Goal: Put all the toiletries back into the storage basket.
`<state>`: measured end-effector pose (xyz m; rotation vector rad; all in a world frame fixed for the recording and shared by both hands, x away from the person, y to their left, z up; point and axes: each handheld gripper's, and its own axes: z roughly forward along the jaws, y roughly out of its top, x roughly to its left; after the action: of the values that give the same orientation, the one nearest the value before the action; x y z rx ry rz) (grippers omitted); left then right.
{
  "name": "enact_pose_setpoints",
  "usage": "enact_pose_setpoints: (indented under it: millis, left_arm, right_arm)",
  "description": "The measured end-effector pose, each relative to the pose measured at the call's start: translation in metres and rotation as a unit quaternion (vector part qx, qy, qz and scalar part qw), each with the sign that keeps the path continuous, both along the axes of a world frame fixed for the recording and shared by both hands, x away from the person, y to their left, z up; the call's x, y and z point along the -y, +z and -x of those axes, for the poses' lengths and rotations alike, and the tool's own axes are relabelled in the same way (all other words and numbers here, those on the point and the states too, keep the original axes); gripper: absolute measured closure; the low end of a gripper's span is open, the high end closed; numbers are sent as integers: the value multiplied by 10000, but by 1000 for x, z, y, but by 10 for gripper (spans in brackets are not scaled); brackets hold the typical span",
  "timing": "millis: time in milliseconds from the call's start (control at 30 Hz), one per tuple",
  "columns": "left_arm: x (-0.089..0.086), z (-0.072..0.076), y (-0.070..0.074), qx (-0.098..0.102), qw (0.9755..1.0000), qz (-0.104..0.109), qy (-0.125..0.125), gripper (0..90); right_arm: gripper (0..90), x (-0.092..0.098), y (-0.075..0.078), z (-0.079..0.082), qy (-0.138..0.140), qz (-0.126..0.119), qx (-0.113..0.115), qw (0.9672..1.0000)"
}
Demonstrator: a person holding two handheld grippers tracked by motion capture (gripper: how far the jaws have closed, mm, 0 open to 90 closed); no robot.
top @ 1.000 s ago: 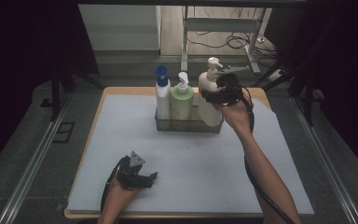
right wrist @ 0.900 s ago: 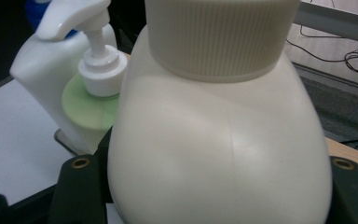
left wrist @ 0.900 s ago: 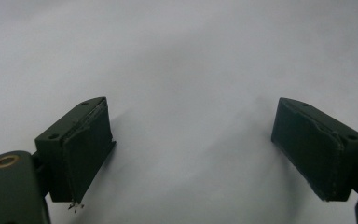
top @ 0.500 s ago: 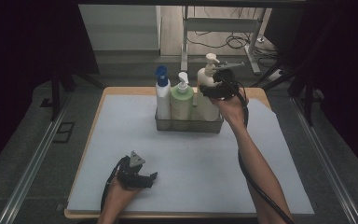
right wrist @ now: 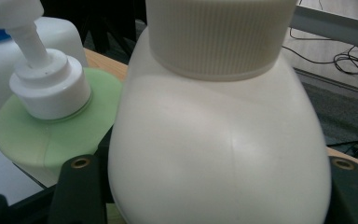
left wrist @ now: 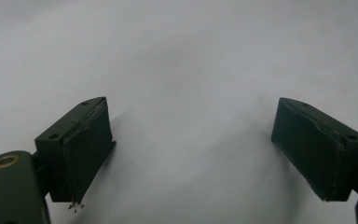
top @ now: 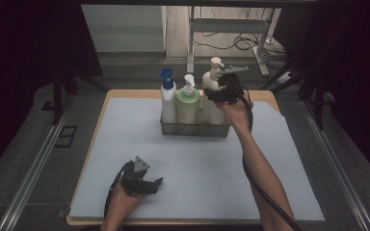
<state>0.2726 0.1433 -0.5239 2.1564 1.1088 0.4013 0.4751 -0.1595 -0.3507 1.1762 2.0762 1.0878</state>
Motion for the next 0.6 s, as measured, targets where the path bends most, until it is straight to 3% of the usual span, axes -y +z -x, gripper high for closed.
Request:
enact_pose_setpoints:
  millis: [600]
  left_arm:
    - [0,0,0,-16,10000,-24,-15,119]
  right_arm:
    - [365,4,-18,4,-10,-21,-115,9999]
